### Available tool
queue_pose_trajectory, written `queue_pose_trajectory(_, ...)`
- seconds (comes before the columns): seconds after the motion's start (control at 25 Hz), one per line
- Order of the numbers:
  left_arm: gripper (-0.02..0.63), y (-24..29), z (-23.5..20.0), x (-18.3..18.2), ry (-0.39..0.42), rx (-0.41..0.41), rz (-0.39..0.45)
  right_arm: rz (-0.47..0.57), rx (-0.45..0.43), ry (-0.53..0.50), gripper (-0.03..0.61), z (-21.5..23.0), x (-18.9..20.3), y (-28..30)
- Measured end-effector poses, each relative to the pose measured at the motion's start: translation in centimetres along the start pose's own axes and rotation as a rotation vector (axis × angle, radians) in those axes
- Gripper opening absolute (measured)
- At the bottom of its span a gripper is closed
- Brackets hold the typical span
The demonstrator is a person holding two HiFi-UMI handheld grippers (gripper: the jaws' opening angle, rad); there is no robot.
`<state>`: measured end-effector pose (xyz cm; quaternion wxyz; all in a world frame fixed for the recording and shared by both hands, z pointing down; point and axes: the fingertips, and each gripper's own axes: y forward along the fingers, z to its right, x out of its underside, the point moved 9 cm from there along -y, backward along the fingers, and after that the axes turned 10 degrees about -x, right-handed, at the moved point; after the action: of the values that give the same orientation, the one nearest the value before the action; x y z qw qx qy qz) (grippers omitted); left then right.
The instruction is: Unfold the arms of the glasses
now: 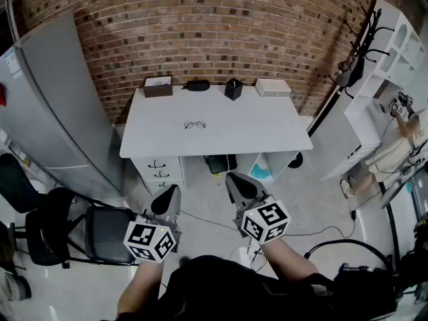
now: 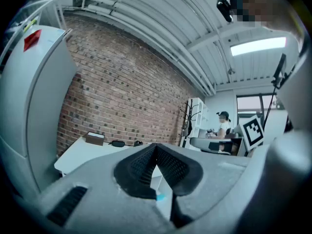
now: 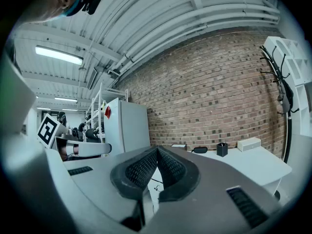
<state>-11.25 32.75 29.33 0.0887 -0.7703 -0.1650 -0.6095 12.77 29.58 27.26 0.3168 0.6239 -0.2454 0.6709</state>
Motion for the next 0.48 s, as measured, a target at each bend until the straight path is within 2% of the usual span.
queue_pose_trajectory(0.08, 0.007, -0.1, 0.14, -0.28, 0.004, 0.006, 0.011, 0.002, 0.002, -0.006, 0.008, -0.08, 0.02, -0.07)
queue_pose_trajectory(0.36, 0.008, -0.42, 0.25, -0.65, 0.12, -0.028, 0.021, -0.008, 0.011, -0.002, 0.008, -0.3, 0.45, 0.15)
queue_pose_trajectory(0.48, 0.007, -0.33, 0.39, -0.87, 0.106, -0.025, 0.019, 0.002, 0.009, -0.018, 0.008, -0.33, -0.09, -0.02)
